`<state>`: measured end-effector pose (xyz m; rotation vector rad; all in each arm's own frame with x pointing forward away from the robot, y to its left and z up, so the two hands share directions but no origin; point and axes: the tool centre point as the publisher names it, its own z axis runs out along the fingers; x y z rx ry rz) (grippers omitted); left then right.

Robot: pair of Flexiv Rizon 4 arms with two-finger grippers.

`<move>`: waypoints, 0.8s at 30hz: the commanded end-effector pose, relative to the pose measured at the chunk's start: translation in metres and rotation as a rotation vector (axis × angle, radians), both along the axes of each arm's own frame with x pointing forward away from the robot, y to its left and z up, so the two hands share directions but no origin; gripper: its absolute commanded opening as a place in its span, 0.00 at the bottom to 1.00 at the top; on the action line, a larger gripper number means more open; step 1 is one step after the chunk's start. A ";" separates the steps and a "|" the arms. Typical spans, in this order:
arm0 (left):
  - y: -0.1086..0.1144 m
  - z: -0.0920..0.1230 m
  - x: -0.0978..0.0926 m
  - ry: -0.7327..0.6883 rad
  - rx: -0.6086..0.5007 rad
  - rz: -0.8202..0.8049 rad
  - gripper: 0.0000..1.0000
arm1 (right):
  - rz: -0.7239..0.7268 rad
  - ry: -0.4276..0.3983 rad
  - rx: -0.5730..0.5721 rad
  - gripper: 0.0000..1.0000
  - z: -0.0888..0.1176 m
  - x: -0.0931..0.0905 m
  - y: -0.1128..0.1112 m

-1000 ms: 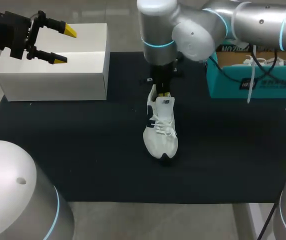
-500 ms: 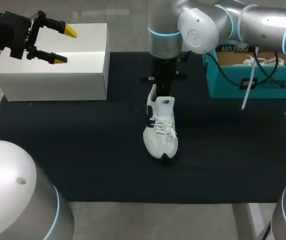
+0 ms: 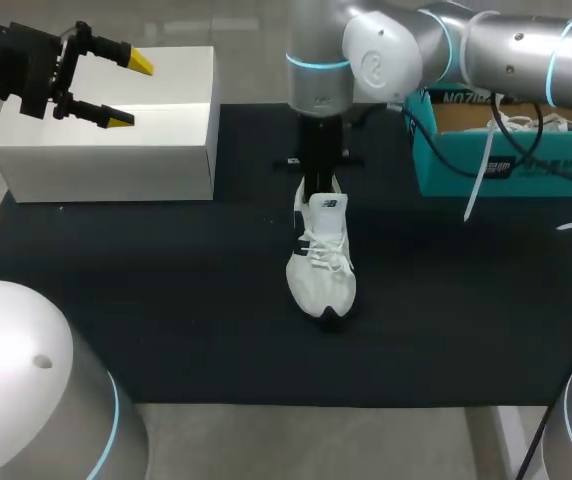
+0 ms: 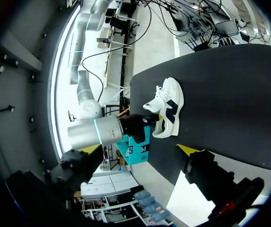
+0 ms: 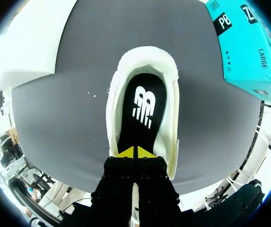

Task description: Take the shoe out of the shoebox, open the shoe tongue, remove and reinsert the insole, then place the shoe into the shoebox

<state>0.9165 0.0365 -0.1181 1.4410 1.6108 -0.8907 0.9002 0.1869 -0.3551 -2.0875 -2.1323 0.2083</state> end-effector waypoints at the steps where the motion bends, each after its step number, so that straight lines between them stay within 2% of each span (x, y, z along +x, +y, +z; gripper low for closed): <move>1: 0.000 0.001 0.000 0.001 0.004 0.000 1.00 | -0.007 0.000 -0.001 0.00 -0.002 -0.005 -0.002; 4: 0.000 0.001 0.000 0.001 0.004 0.000 1.00 | -0.007 0.008 -0.010 0.00 -0.002 -0.007 -0.004; 6: 0.000 0.001 0.000 0.001 0.004 0.000 1.00 | -0.011 0.004 -0.012 0.20 -0.001 -0.007 -0.005; 9: 0.000 0.001 0.000 0.001 0.004 0.000 1.00 | -0.008 0.004 -0.013 0.72 -0.001 -0.006 -0.007; 10: 0.000 0.001 0.000 0.001 0.004 0.000 1.00 | -0.006 0.005 -0.012 0.84 -0.001 -0.006 -0.007; 12: 0.000 0.001 0.000 0.001 0.004 0.000 1.00 | -0.003 0.006 -0.012 0.98 -0.001 -0.006 -0.008; 24: 0.000 0.001 0.000 0.001 0.004 0.000 1.00 | 0.005 0.027 0.001 1.00 -0.004 -0.008 -0.007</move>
